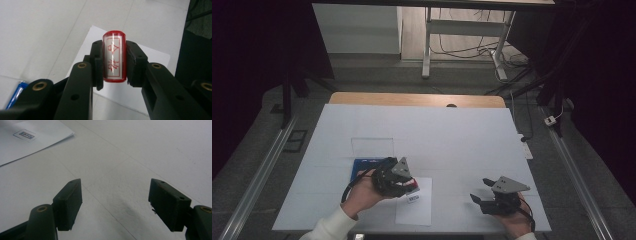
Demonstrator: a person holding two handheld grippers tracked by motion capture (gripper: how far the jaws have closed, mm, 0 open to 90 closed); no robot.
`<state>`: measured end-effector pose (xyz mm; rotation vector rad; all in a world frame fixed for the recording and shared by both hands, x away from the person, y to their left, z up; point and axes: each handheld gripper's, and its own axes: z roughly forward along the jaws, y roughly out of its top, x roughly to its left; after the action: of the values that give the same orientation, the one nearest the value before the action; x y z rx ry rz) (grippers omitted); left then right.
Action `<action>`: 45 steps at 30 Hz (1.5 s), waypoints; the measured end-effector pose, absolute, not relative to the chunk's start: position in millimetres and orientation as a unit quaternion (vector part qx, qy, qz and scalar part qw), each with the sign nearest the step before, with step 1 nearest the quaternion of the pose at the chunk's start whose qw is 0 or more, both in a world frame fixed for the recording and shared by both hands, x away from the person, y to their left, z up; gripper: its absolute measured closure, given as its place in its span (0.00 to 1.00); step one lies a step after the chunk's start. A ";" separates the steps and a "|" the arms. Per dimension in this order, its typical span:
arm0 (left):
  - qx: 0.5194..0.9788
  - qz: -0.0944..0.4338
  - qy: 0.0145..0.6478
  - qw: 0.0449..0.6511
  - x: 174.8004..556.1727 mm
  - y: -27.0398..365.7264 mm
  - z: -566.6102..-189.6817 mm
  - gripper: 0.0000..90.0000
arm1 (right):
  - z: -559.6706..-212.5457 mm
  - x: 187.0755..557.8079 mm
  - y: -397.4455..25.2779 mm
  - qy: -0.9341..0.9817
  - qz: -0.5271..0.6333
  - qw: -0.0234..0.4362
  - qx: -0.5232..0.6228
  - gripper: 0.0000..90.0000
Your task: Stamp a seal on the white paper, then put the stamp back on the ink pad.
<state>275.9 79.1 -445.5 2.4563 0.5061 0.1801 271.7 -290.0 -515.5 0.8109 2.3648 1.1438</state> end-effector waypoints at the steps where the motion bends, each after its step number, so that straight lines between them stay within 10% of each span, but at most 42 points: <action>1: 0.928 0.070 0.193 0.311 275.7 81.0 -444.0 0.78 | -515.5 271.7 -290.0 0.844 0.408 0.195 0.289 0.29; 45: 0.889 0.101 0.276 0.352 293.4 145.8 -427.6 0.78 | -516.3 271.4 -289.9 0.843 0.404 0.199 0.293 0.30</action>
<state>293.4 145.8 -427.6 2.2990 0.7134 0.2619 271.4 -289.9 -516.3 0.8195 2.3586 1.1298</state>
